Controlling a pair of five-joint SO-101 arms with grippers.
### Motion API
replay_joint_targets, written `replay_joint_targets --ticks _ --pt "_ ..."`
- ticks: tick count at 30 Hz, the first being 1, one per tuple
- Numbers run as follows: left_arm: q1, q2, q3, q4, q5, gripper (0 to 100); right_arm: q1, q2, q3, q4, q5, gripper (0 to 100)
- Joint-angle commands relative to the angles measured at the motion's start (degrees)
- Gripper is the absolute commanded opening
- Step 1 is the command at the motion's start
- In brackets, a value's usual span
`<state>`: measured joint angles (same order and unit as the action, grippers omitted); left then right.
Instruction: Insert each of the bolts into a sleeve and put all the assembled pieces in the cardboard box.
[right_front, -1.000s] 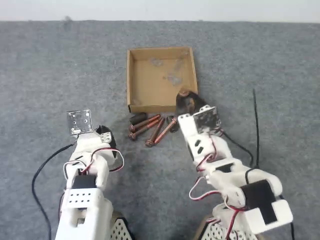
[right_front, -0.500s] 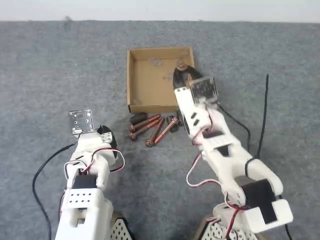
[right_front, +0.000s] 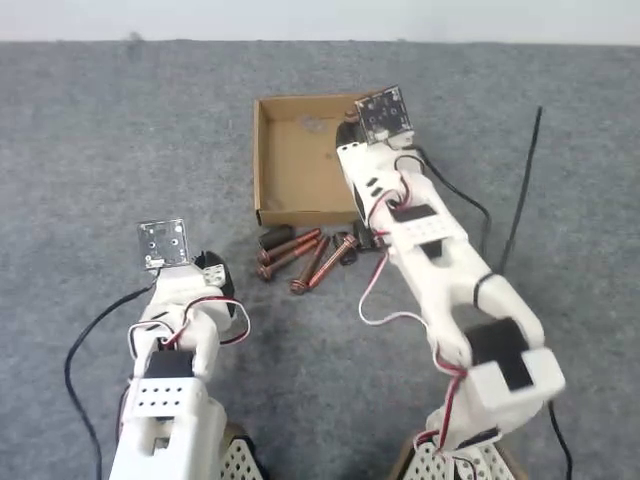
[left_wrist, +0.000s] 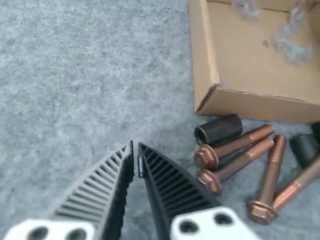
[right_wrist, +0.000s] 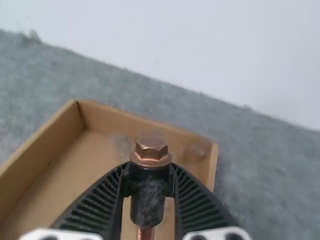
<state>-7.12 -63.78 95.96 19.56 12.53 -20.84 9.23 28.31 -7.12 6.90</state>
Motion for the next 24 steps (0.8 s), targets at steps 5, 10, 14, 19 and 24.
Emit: replay_joint_targets --ticks 5,10,14,19,24 --pt "0.3 -1.1 -2.2 0.0 -0.5 1 0.8 3.9 -13.5 13.0 -0.1 0.9" --pt "0.3 -1.1 -2.2 0.0 -0.5 1 0.8 7.3 -22.6 27.6 -0.4 0.9" --pt "0.3 -1.1 -2.2 0.0 -0.5 1 0.9 10.3 -28.1 35.2 -0.4 1.0" --pt "0.0 -1.1 -2.3 -0.1 -0.5 1 2.4 12.1 -31.2 40.2 -0.4 1.0" --pt "0.3 -1.1 -2.4 -0.1 -0.5 1 3.3 12.0 -31.4 42.9 -0.4 5.2"
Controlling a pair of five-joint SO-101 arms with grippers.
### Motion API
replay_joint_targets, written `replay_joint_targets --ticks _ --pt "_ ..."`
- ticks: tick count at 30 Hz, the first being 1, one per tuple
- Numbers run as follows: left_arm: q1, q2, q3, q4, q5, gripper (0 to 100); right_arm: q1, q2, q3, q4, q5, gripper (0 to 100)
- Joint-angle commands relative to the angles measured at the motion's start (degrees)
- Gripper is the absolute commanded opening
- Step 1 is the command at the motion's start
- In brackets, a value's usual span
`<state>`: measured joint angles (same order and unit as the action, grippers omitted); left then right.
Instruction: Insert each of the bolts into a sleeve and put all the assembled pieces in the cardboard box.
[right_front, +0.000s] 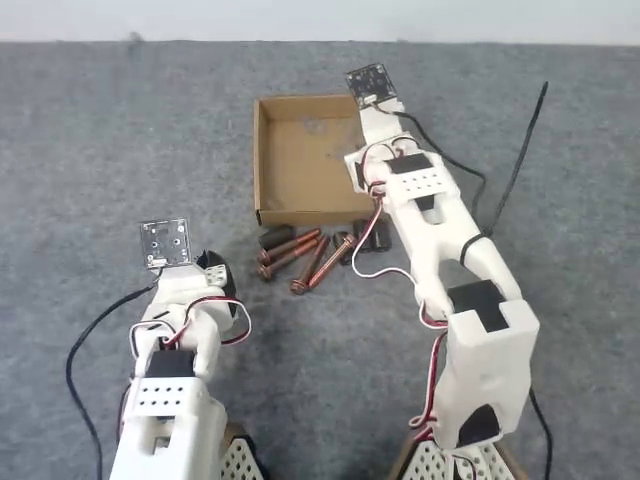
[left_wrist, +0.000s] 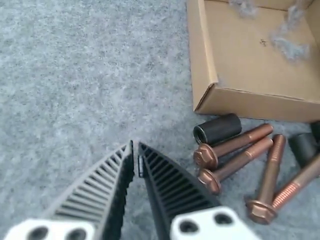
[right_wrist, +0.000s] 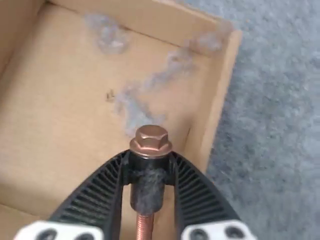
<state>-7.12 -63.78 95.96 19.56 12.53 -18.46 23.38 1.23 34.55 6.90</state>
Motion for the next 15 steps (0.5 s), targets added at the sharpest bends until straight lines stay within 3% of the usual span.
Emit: replay_joint_targets --ticks 1,4,11,15 --pt "0.3 -1.1 -2.3 -0.1 -0.5 1 0.9 -2.2 -4.3 1.7 -0.4 8.4" --pt "0.3 -1.1 -2.3 -0.1 -0.5 1 1.3 -2.3 -4.3 2.4 -0.4 13.7" --pt "0.3 -1.1 -2.3 -0.1 -0.5 1 1.5 -7.1 -5.1 9.0 -1.5 0.2" --pt "0.3 -1.1 -2.3 -0.1 -0.5 1 1.6 -12.8 -5.0 16.7 -6.8 0.6"
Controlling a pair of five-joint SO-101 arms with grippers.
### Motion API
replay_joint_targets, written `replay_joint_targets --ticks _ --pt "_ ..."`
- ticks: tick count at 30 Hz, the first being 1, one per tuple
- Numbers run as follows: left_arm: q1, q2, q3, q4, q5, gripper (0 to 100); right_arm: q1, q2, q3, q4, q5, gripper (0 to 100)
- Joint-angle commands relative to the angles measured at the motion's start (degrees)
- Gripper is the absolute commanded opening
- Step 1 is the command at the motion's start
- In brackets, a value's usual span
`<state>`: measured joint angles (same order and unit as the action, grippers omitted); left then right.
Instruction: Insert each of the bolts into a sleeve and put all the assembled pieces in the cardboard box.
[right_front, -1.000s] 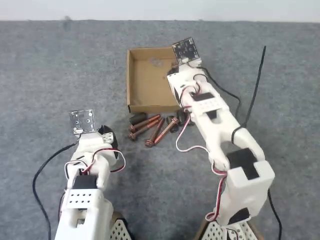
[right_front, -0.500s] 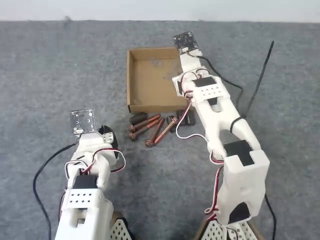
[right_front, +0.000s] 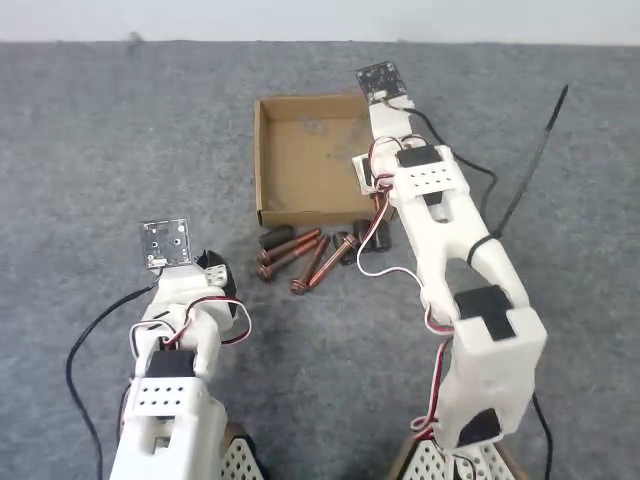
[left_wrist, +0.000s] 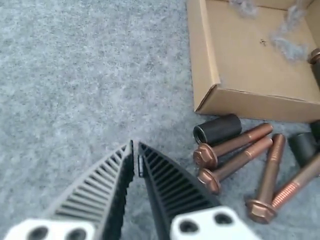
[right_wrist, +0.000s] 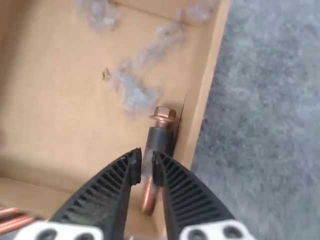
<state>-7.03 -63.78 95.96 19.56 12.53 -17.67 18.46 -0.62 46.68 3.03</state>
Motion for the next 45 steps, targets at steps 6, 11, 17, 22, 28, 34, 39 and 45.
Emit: replay_joint_targets --ticks 6,11,17,22,28,34,39,45 --pt "0.3 -1.1 -2.2 -0.1 -0.5 1 0.3 -14.8 -3.1 19.4 -11.3 0.6" --pt "0.3 -1.1 -2.2 -0.1 -0.5 1 0.6 -19.1 -3.1 32.0 -12.8 0.6" --pt "0.3 -1.1 -2.2 -0.1 -0.5 1 0.8 -18.7 -0.7 38.4 -12.9 0.6" --pt "0.3 -1.1 -2.1 -0.1 -0.5 1 0.4 -14.1 6.1 29.9 -12.8 0.6" --pt "0.5 -1.1 -1.6 -0.1 -0.5 1 0.7 -11.9 7.3 27.6 -12.7 0.6" --pt "2.5 -1.1 -1.0 -0.1 -0.6 1 0.7 -11.7 7.0 26.9 -12.1 0.7" --pt "2.5 -1.1 0.3 -3.2 -0.6 1 0.6 -11.2 6.8 24.6 -12.0 9.2" --pt "2.5 -1.1 0.3 -3.2 -0.6 1 -0.3 -7.6 6.3 23.5 -12.1 15.4"
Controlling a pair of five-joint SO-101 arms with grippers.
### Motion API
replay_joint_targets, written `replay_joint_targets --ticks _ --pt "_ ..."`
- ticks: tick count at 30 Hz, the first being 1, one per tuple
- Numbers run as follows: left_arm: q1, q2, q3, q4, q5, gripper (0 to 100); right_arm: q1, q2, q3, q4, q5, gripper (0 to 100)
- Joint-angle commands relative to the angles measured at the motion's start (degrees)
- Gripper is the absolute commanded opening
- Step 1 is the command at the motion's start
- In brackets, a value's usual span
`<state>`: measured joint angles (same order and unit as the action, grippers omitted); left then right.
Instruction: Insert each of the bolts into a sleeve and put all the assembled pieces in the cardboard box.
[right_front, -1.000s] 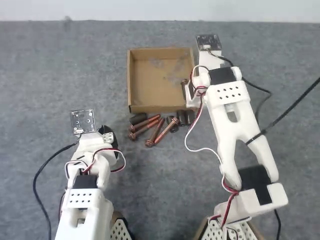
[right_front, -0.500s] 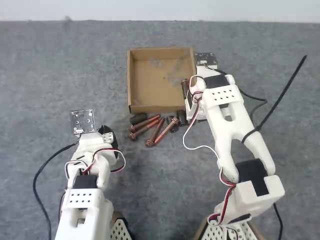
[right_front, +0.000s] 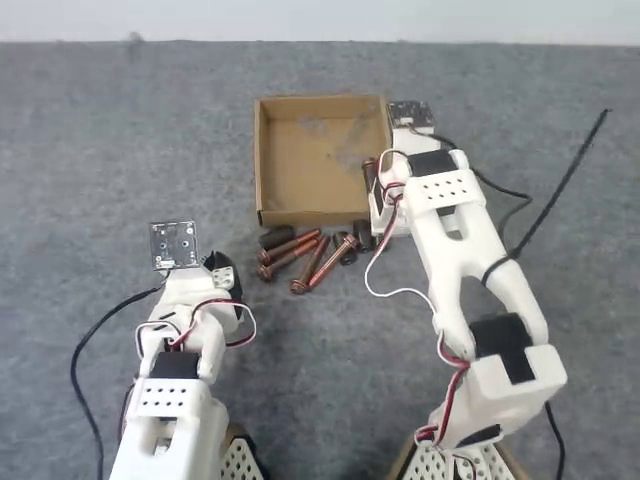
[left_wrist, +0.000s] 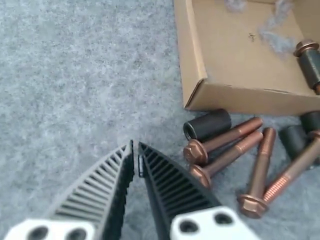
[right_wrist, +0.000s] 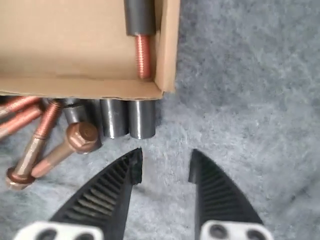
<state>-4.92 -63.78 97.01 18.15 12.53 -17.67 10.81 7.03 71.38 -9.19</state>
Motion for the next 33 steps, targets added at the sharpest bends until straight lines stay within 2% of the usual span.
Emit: replay_joint_targets --ticks 1,10,25,33 --pt "0.4 -1.1 -0.7 -1.8 -0.6 1 -0.6 1.0 -1.6 -2.1 0.1 15.1" --pt "0.4 -1.1 -0.7 -1.8 -0.6 1 -1.0 4.4 -2.1 -6.4 0.1 15.1" --pt "0.4 -1.1 -0.7 -1.8 -0.6 1 -3.6 4.9 -5.7 -1.9 0.1 15.1" --pt "0.4 -1.1 -0.7 -1.8 -0.6 1 -3.6 11.4 -4.6 -7.8 0.2 15.0"
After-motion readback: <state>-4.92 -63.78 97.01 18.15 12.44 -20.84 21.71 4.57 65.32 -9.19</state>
